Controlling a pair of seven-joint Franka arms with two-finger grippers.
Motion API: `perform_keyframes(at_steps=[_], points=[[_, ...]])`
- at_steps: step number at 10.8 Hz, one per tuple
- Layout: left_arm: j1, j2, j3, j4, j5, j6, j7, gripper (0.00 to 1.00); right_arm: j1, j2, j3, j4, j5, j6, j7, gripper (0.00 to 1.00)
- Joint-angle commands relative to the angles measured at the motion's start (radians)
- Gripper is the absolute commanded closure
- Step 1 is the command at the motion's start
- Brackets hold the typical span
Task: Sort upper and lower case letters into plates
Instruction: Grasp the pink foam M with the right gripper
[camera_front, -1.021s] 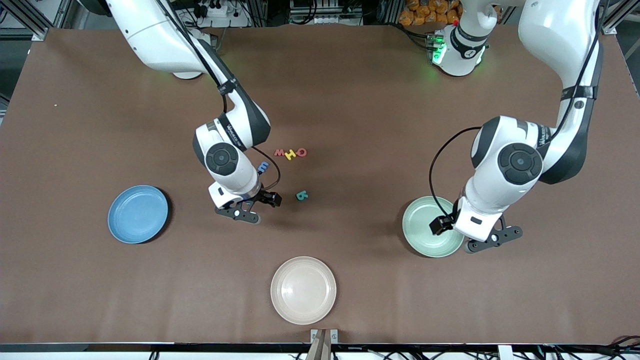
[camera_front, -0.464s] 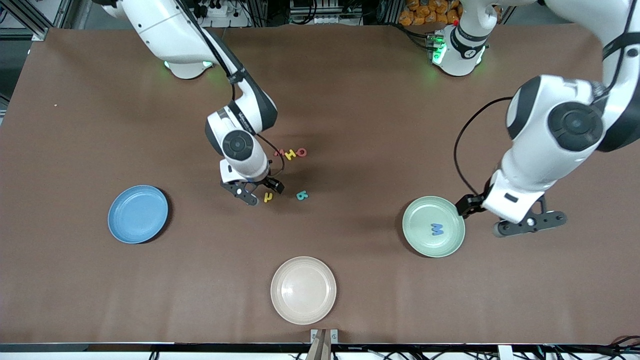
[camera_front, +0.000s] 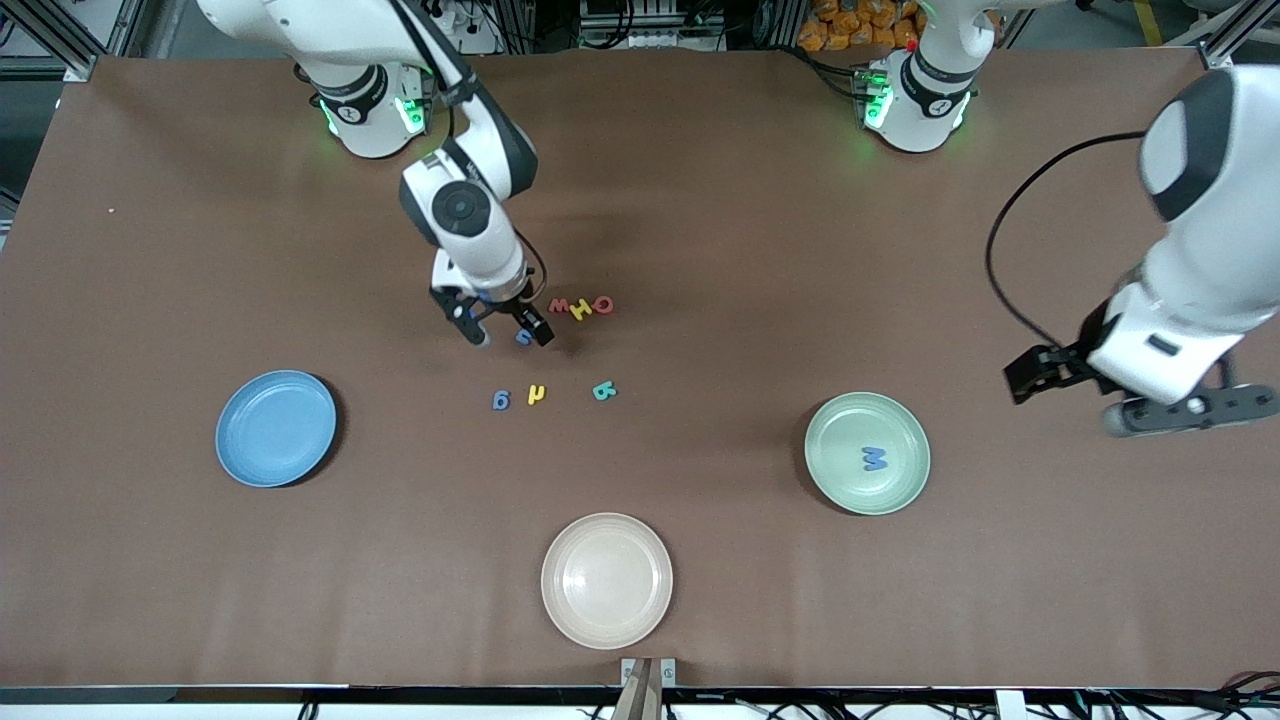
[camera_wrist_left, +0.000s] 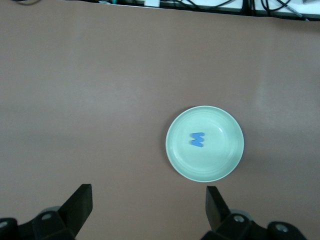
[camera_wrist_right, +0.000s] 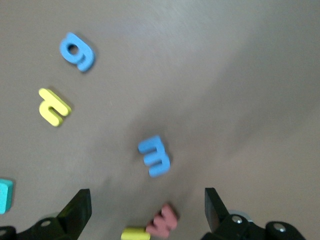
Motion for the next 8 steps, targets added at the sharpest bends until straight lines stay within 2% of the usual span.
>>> perform_keyframes(at_steps=[1, 6, 8], points=[[0.005, -0.031, 0.001, -0.016, -0.022, -0.036, 0.022, 0.00, 0.041, -0.024, -0.008, -0.032, -0.013, -0.006, 0.192, 0.00], [0.035, -0.033, 0.003, -0.021, -0.022, -0.048, 0.103, 0.00, 0.067, 0.028, -0.007, -0.032, -0.013, 0.003, 0.401, 0.00], [0.039, -0.029, 0.003, -0.024, -0.022, -0.048, 0.106, 0.00, 0.061, 0.055, -0.007, -0.031, -0.012, 0.084, 0.458, 0.00]])
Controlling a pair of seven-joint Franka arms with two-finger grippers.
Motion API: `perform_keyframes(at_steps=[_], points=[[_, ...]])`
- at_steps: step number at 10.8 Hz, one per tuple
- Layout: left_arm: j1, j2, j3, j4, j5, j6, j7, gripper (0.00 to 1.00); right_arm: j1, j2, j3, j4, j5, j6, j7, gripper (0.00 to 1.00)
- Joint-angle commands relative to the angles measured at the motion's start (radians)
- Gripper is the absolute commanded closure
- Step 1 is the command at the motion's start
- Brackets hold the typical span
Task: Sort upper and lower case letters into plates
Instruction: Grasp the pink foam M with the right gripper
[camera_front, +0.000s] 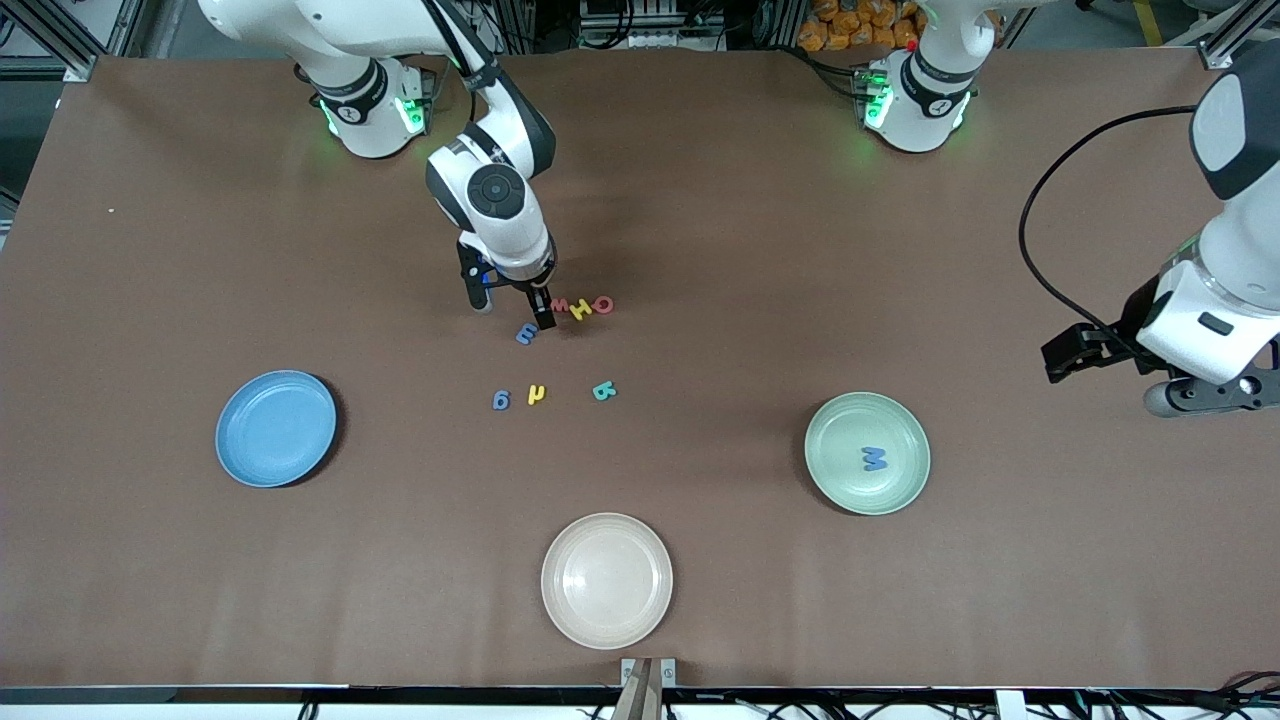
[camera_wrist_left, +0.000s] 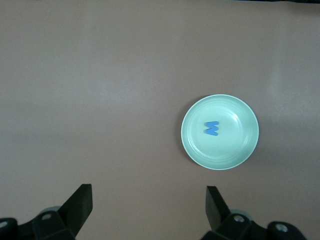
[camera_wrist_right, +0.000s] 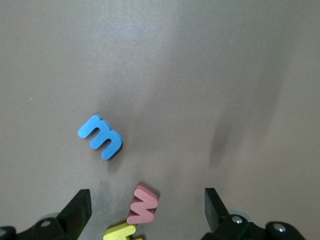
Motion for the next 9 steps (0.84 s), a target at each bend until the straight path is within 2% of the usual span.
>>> perform_keyframes(at_steps=[1, 4, 9], points=[[0.007, -0.012, -0.002, -0.013, -0.021, -0.012, 0.031, 0.00, 0.017, 0.044, -0.006, -0.003, -0.012, 0.097, 0.106, 0.00], [0.006, -0.009, -0.007, -0.015, -0.021, -0.012, 0.029, 0.00, 0.035, 0.081, -0.008, 0.000, -0.012, 0.136, 0.120, 0.00], [-0.011, 0.003, -0.019, -0.018, -0.023, -0.012, 0.014, 0.00, 0.049, 0.081, -0.006, 0.026, -0.012, 0.136, 0.154, 0.00]])
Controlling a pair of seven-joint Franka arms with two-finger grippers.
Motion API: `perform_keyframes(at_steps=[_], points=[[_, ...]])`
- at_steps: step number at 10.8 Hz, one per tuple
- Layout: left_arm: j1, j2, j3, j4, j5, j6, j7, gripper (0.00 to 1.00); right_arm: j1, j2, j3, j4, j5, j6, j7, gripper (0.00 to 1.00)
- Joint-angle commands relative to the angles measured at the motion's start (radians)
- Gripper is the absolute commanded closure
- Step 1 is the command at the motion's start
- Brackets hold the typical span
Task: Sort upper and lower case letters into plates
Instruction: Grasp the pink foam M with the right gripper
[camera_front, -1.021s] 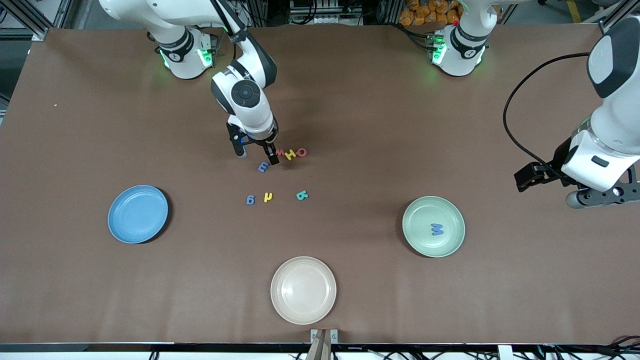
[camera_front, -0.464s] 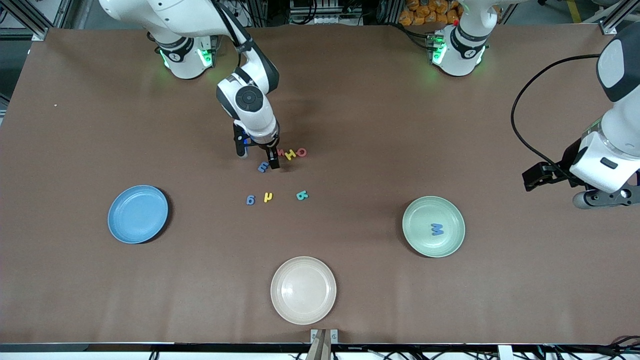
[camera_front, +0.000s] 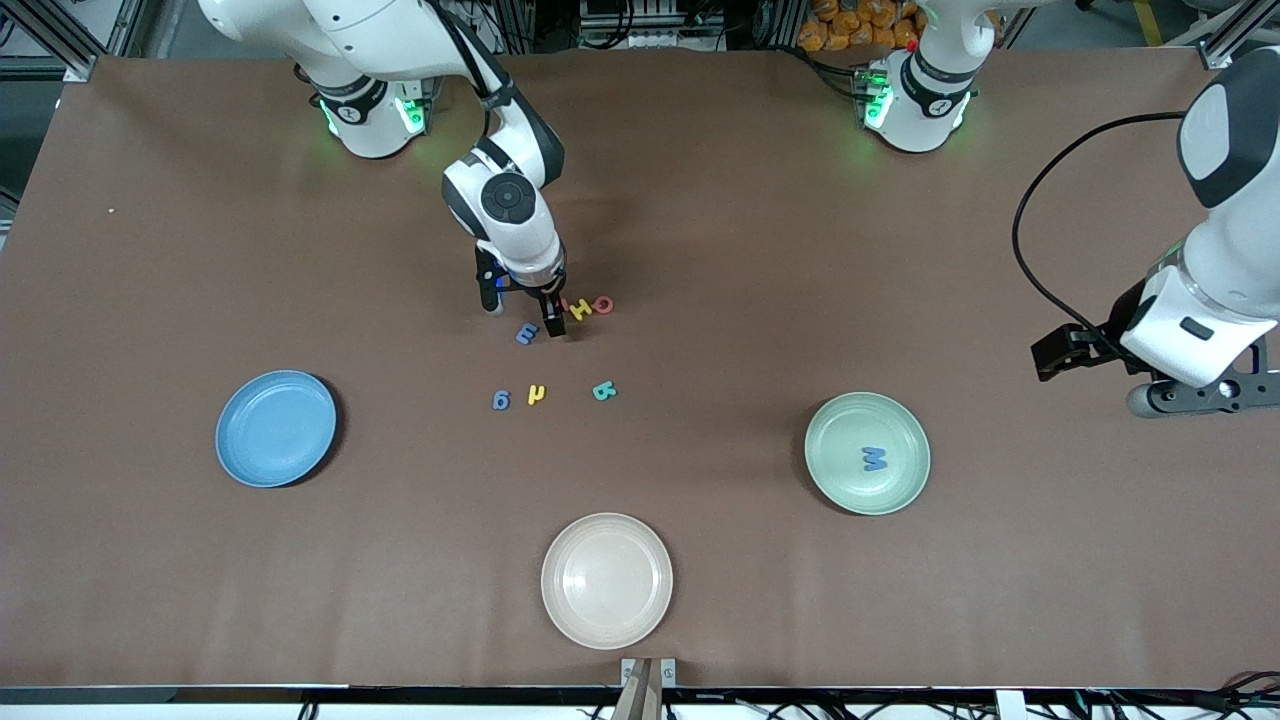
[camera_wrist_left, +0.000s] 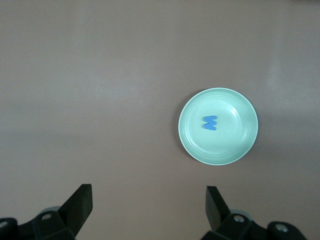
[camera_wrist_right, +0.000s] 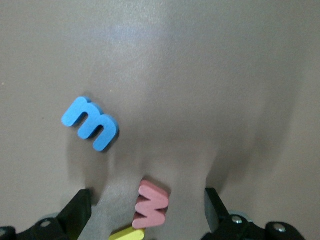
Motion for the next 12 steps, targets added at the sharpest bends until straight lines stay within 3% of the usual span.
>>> perform_keyframes(at_steps=[1, 4, 5, 6, 8, 9, 12], points=[[-0.003, 0.006, -0.017, -0.002, -0.024, -0.011, 0.011, 0.00, 0.020, 0.004, -0.006, 0.014, -0.012, 0.021, 0.066, 0.00], [-0.049, 0.055, -0.055, 0.003, -0.018, -0.008, -0.138, 0.00, 0.021, 0.004, -0.008, 0.013, -0.013, 0.021, 0.066, 0.00], [-0.076, 0.078, -0.055, 0.007, -0.018, 0.004, -0.181, 0.00, 0.030, 0.004, -0.009, 0.011, -0.015, 0.019, 0.066, 0.19], [-0.095, 0.093, -0.055, 0.009, -0.018, 0.042, -0.210, 0.00, 0.035, 0.004, -0.009, 0.010, -0.015, 0.021, 0.066, 0.59], [-0.122, 0.125, -0.055, 0.010, -0.016, 0.100, -0.239, 0.00, 0.044, 0.012, -0.011, 0.008, -0.039, 0.021, 0.066, 0.92], [-0.132, 0.137, -0.055, 0.010, -0.016, 0.125, -0.258, 0.00, 0.049, 0.015, -0.011, 0.008, -0.062, 0.021, 0.066, 1.00], [-0.199, 0.183, -0.054, 0.015, -0.016, 0.206, -0.406, 0.00, 0.049, 0.006, -0.011, 0.004, -0.124, 0.012, 0.066, 1.00]])
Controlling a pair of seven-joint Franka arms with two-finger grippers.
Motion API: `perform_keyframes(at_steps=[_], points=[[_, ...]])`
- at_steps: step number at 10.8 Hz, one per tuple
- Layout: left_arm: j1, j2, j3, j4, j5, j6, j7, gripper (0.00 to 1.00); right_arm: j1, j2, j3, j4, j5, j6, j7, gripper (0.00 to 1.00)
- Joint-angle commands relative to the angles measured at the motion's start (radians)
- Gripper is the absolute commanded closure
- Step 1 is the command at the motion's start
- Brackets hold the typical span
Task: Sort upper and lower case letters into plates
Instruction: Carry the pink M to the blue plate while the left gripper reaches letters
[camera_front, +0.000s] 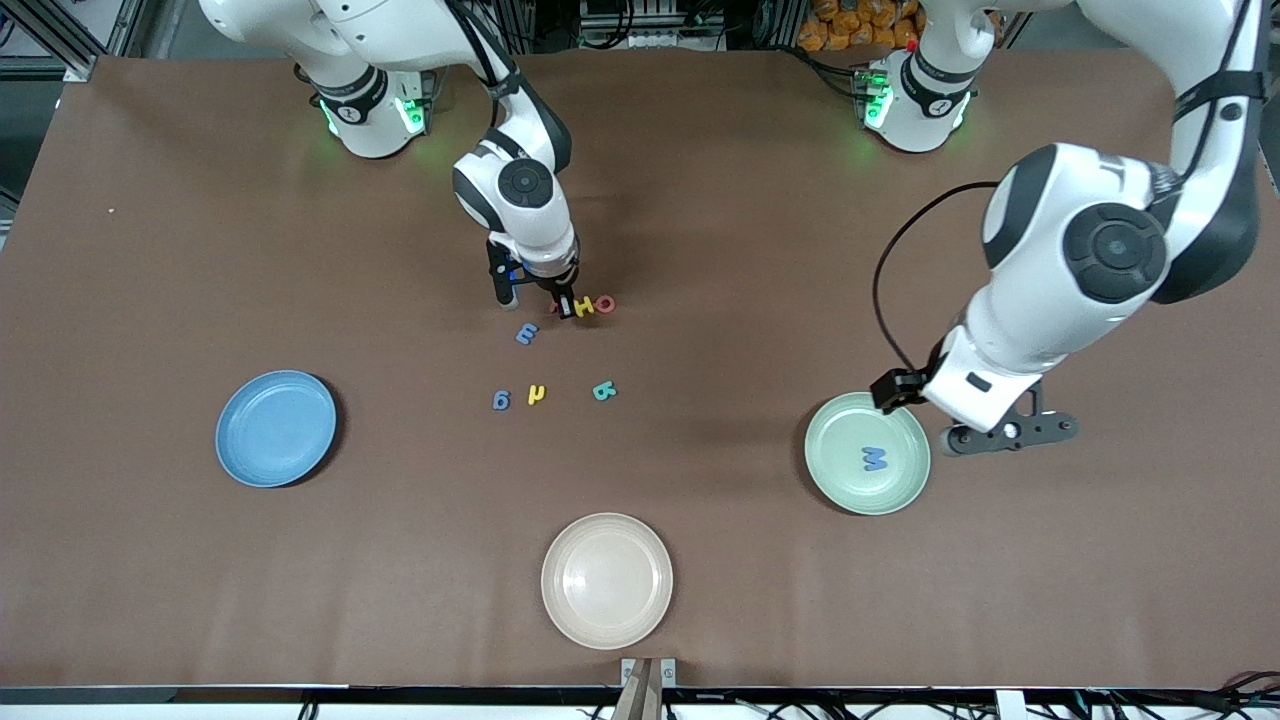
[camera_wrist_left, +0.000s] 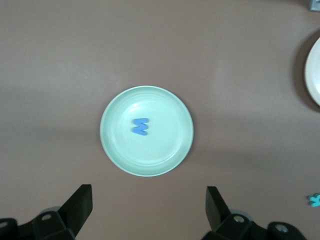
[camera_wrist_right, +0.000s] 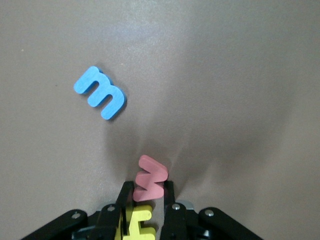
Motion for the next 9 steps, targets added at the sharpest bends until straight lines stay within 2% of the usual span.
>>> perform_keyframes(at_steps=[1, 4, 6, 9], points=[[-0.048, 0.042, 0.003, 0.021, -0.007, 0.056, -0.111, 0.00, 0.010, 0.001, -0.015, -0.005, -0.042, 0.014, 0.034, 1.00], [-0.139, 0.114, 0.015, 0.058, 0.001, 0.096, -0.266, 0.00, -0.002, -0.037, -0.084, -0.001, -0.163, 0.010, 0.002, 1.00], [-0.173, 0.160, 0.017, 0.090, 0.006, 0.096, -0.324, 0.00, -0.028, -0.089, -0.133, 0.004, -0.166, -0.048, -0.145, 1.00], [-0.258, 0.256, 0.018, 0.159, 0.031, 0.099, -0.456, 0.00, -0.171, -0.108, -0.133, 0.059, -0.165, -0.142, -0.406, 1.00]])
